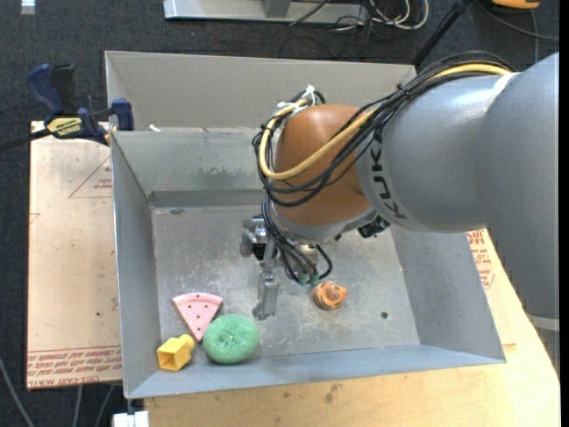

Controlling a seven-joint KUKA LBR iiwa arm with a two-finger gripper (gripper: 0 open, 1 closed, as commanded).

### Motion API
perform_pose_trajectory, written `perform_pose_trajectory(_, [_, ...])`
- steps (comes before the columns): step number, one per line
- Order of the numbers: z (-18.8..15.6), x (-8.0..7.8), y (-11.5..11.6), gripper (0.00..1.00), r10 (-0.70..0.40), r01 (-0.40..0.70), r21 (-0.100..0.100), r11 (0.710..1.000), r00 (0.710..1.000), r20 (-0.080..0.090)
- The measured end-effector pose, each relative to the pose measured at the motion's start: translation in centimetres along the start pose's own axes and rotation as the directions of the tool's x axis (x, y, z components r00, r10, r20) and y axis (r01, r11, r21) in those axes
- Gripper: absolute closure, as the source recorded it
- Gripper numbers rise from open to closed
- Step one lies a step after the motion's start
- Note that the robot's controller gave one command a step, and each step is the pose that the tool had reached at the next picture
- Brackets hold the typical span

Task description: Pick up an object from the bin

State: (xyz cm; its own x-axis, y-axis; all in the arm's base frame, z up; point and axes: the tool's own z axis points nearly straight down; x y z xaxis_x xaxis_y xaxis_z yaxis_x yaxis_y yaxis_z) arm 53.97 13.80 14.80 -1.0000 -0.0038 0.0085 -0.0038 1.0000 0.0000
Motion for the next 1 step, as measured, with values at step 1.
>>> perform_pose_trajectory(1, [-0.45,-0.17,-0.06,0.0,0.003,-0.003,-0.001,1.0,1.0,0.007])
